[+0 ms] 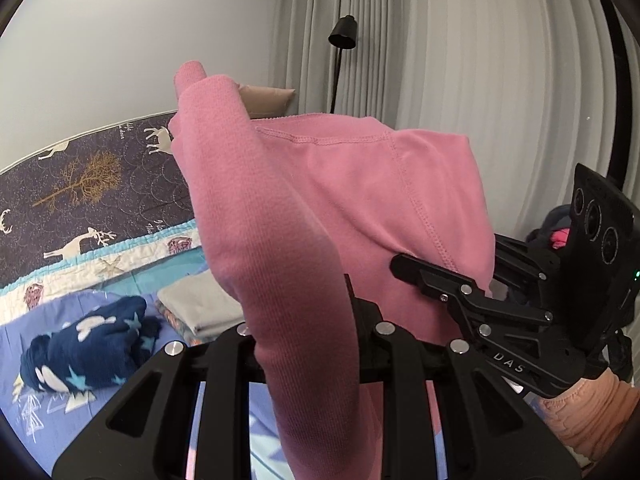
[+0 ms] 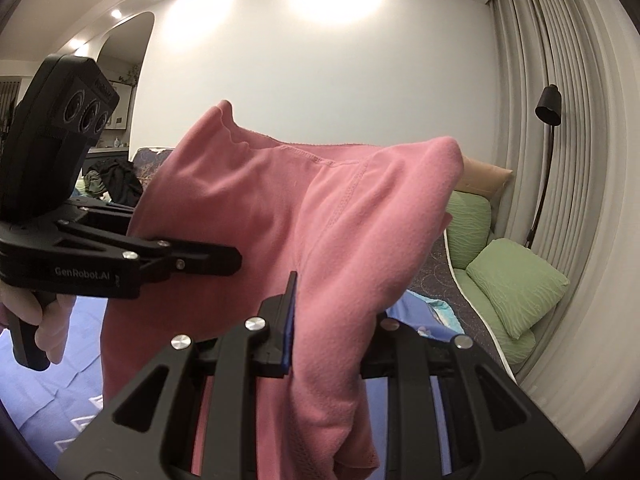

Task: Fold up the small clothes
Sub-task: 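Carry the lifted pink garment with both grippers toward the folded clothes stack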

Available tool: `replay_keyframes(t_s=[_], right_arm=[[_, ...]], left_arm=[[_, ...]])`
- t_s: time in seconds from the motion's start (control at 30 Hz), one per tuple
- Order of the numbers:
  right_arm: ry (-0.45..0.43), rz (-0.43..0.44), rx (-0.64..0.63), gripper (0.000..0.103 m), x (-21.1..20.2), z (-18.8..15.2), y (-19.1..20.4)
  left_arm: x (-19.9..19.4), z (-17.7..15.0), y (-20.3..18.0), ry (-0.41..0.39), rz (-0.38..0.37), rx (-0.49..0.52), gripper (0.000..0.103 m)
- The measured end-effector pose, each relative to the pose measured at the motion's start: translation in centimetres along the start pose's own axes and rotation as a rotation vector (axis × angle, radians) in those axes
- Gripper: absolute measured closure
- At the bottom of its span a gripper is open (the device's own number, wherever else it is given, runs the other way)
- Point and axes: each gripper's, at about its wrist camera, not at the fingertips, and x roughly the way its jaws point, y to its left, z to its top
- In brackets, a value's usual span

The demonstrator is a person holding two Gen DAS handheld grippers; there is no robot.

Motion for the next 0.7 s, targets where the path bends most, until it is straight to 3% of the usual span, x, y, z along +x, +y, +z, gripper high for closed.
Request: replay_keyframes(t_s=[0.2, 0.47, 0.7], right_arm=[[-0.004, -0.012, 0.022, 0.081, 5.0, 2.6, -3.3], [0.039, -0.051, 0.032, 0.081, 13.5, 6.4, -6.7], [0.115, -0.059, 0.046, 0.081, 21.5, 6.8, -8.4]], left_arm=[[2.5, 3.5, 1.6, -0.012, 0.046, 0.044, 0.08], [7.9, 7.8, 5.7, 0.003, 0.119, 0.011, 0.08], [13.2, 7.9, 9.9, 0.057, 0.172, -0.024, 0.08]])
